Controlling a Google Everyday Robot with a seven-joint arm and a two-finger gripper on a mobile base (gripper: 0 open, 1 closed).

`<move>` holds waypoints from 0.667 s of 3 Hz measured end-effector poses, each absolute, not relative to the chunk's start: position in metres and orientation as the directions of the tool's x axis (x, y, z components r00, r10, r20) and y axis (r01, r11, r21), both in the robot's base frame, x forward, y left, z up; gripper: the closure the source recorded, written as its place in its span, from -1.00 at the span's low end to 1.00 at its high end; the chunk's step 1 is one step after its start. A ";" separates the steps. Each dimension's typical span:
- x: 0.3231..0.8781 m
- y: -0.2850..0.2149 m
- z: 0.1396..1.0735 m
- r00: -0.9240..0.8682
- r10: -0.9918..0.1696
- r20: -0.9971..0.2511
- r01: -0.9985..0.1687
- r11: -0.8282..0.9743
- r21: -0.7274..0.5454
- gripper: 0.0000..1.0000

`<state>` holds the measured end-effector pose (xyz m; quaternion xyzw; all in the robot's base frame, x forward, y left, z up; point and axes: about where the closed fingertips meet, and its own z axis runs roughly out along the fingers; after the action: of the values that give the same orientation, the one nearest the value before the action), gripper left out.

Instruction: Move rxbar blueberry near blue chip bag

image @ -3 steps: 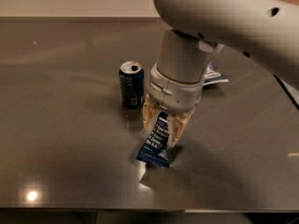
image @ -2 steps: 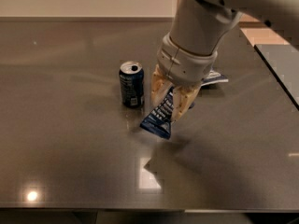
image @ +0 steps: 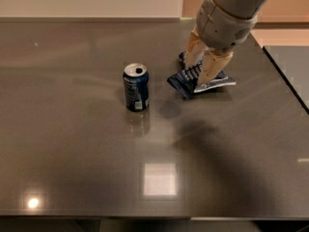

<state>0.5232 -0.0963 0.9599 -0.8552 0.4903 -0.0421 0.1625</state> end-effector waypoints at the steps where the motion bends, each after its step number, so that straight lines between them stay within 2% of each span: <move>1: 0.545 -0.127 0.959 0.425 -0.903 -0.064 -0.861 -0.382 -0.335 1.00; 2: 0.557 -0.154 0.950 0.354 -0.933 -0.054 -0.887 -0.317 -0.336 1.00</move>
Offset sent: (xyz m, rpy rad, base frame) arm 0.0465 -0.0916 -0.0240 -0.0368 -0.0240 -0.2748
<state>0.5573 -0.1539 0.9497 -0.8081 0.5631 -0.0751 0.1558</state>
